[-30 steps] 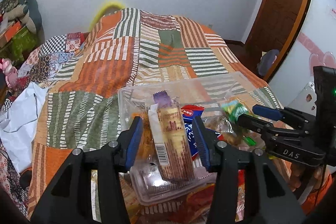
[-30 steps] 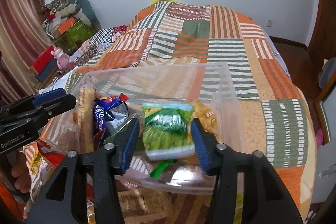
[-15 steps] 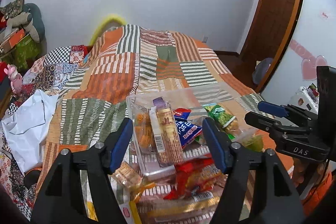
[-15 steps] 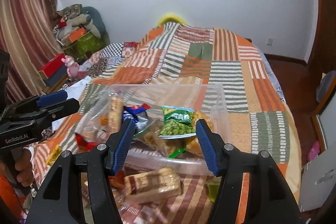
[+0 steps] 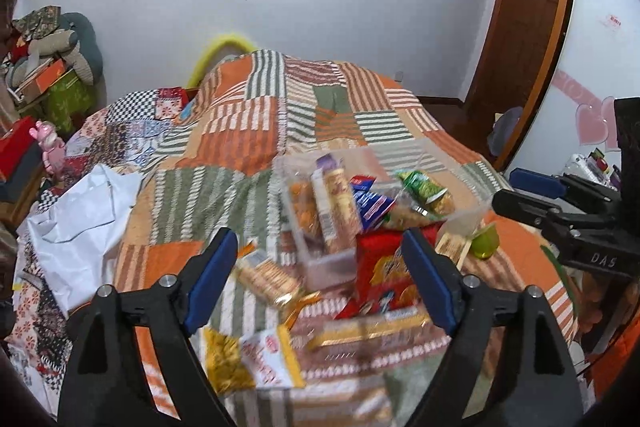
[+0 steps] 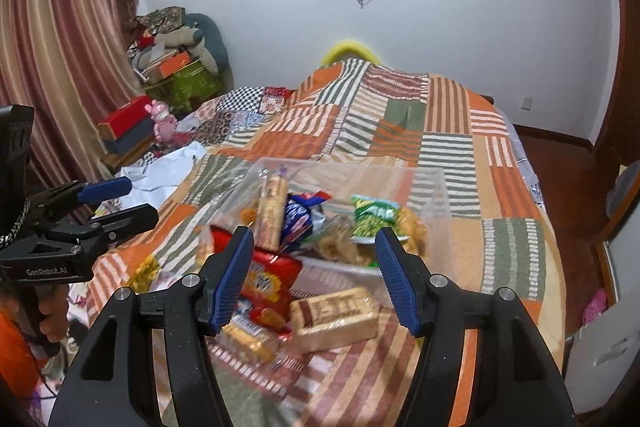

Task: Organize snacks
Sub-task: 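Grasp the gold-wrapped biscuit stick pack with the right tool while the left tool grasps the yellow Kakaro bag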

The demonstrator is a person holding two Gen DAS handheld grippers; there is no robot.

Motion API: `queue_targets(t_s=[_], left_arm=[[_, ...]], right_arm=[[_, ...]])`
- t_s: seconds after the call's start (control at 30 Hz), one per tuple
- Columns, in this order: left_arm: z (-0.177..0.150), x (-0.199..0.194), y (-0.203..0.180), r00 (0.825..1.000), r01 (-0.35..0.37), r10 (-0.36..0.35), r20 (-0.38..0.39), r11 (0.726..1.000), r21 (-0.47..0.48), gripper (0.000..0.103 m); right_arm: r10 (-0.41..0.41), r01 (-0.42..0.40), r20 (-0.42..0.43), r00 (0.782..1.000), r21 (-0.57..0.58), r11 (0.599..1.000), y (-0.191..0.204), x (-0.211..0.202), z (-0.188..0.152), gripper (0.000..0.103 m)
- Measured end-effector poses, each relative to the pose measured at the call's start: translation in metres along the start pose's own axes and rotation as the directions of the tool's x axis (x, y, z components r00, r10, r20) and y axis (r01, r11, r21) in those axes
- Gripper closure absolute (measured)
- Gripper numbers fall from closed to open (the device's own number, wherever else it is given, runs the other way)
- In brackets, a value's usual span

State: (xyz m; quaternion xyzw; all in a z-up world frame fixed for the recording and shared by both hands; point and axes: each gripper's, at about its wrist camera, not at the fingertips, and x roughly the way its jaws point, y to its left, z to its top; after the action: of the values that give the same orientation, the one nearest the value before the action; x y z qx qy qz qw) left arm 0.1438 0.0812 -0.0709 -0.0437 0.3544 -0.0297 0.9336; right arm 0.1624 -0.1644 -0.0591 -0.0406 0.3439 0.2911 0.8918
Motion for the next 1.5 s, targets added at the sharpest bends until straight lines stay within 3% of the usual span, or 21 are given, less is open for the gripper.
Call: queue_targets(t_s=[0.27,0.67,0.97,1.07,1.2,1.27,1.4,1.5], left_arm=[[-0.041,-0.002,0.029,0.997,-0.045,0.041,-0.071,0.997,-0.054,0.014],[-0.092,0.041,0.068,0.973,-0.095,0.06,-0.224,0.984,-0.152,0.014],[-0.105,0.066,0.073,0.961,-0.079,0.028,-0.277,0.982,-0.173,0.014],[-0.107,0.074,0.073,0.957,-0.071,0.017,-0.289,0.981,-0.178,0.014],[-0.106,0.08,0.072,0.961,-0.072,0.021,-0.275,0.981,-0.179,0.014],[-0.106,0.08,0.071,0.965,-0.065,0.016,-0.262,0.982,-0.178,0.02],[-0.104,0.077,0.065,0.971,-0.052,0.014,-0.239,0.987,-0.152,0.051],[-0.106,0.07,0.063,0.974,-0.047,0.013,-0.225,0.988,-0.148,0.06]], right_arm=[[0.061,-0.062,-0.057,0.996,-0.011,0.998,0.018,0.01,-0.024,0.041],[0.149,-0.15,-0.183,0.972,0.007,0.989,0.041,0.042,-0.055,0.041],[0.186,-0.191,-0.269,0.945,0.009,0.982,0.051,0.073,-0.065,0.041],[0.172,-0.18,-0.279,0.945,-0.004,0.984,0.053,0.08,-0.064,0.041],[0.176,-0.185,-0.3,0.937,0.0,0.983,0.054,0.089,-0.065,0.039],[0.176,-0.187,-0.31,0.934,-0.004,0.982,0.055,0.092,-0.066,0.038],[0.172,-0.192,-0.33,0.928,-0.026,0.981,0.06,0.093,-0.07,0.038],[0.179,-0.202,-0.339,0.924,-0.032,0.979,0.063,0.091,-0.072,0.038]])
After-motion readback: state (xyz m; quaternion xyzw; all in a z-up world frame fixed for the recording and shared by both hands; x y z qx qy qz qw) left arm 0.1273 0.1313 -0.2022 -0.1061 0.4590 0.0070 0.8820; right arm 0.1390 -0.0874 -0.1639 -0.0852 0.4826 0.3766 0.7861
